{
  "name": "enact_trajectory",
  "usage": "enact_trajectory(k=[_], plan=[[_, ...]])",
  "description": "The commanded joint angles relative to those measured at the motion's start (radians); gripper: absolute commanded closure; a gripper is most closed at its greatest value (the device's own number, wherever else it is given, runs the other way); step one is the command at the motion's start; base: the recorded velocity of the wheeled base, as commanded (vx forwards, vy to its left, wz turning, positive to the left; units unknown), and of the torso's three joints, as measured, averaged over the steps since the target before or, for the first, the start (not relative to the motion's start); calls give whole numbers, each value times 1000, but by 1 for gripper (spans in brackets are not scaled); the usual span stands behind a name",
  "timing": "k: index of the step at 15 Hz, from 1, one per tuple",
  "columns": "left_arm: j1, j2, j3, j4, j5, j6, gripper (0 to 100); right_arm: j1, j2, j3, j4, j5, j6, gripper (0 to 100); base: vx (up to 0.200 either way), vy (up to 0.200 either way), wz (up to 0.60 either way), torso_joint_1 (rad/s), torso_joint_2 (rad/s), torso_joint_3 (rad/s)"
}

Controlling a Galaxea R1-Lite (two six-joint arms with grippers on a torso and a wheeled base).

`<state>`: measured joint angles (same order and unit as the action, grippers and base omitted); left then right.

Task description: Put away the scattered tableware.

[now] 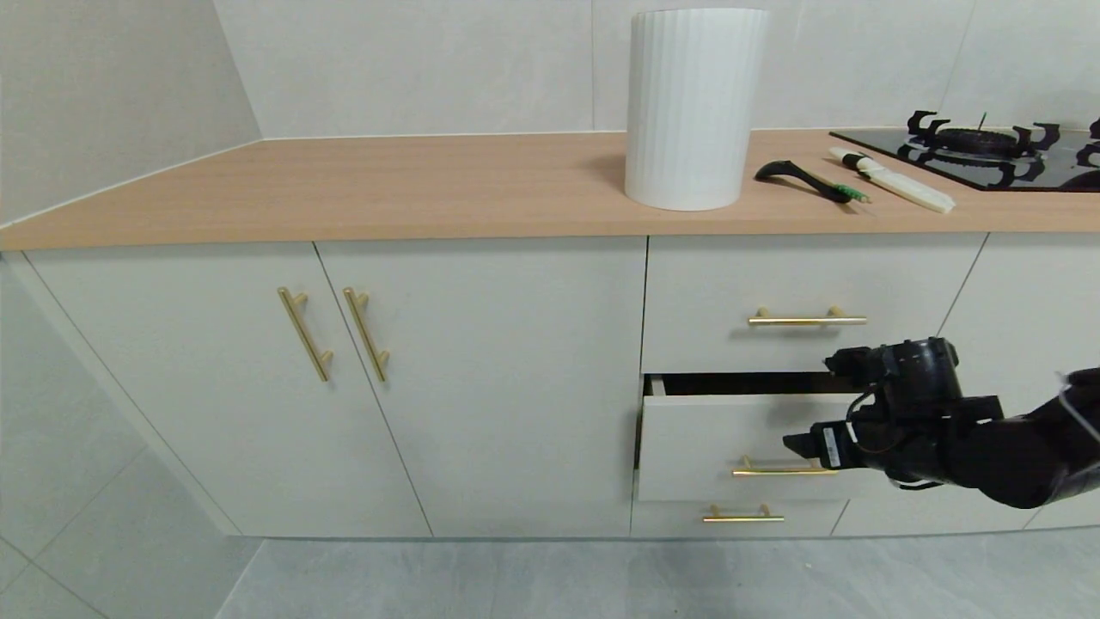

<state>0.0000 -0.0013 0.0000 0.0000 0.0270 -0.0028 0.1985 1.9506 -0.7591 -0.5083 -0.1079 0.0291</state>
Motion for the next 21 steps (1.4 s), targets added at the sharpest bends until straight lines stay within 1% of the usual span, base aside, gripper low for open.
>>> enact_trajectory(k=[1, 3, 6, 7, 10, 12, 13, 14, 15, 16, 19, 21], plan=[[0, 1, 0, 0, 1, 0, 0, 50, -242, 12, 73, 17, 9, 0, 0, 0, 0, 0, 0, 0], [0, 1, 0, 0, 1, 0, 0, 70, -233, 12, 42, 17, 34, 0, 0, 0, 0, 0, 0, 0], [0, 1, 0, 0, 1, 0, 0, 75, -119, -3, -65, 8, 29, 0, 0, 0, 0, 0, 0, 0], [0, 1, 0, 0, 1, 0, 0, 75, -59, -22, -108, -18, 29, 0, 0, 0, 0, 0, 0, 0], [0, 1, 0, 0, 1, 0, 0, 70, 11, -46, -127, -36, 38, 0, 0, 0, 0, 0, 0, 0], [0, 1, 0, 0, 1, 0, 0, 68, 63, -49, -205, -46, 41, 0, 0, 0, 0, 0, 0, 0], [0, 1, 0, 0, 1, 0, 0, 70, 99, -48, -262, -69, 41, 0, 0, 0, 0, 0, 0, 0], [0, 1, 0, 0, 1, 0, 0, 70, 120, -48, -291, -84, 41, 0, 0, 0, 0, 0, 0, 0], [0, 1, 0, 0, 1, 0, 0, 71, 160, -51, -363, -119, 40, 0, 0, 0, 0, 0, 0, 0], [0, 1, 0, 0, 1, 0, 0, 70, 179, -51, -388, -124, 38, 0, 0, 0, 0, 0, 0, 0], [0, 1, 0, 0, 1, 0, 0, 70, 211, -66, -392, -127, 40, 0, 0, 0, 0, 0, 0, 0], [0, 1, 0, 0, 1, 0, 0, 70, 234, -80, -394, -153, 40, 0, 0, 0, 0, 0, 0, 0]])
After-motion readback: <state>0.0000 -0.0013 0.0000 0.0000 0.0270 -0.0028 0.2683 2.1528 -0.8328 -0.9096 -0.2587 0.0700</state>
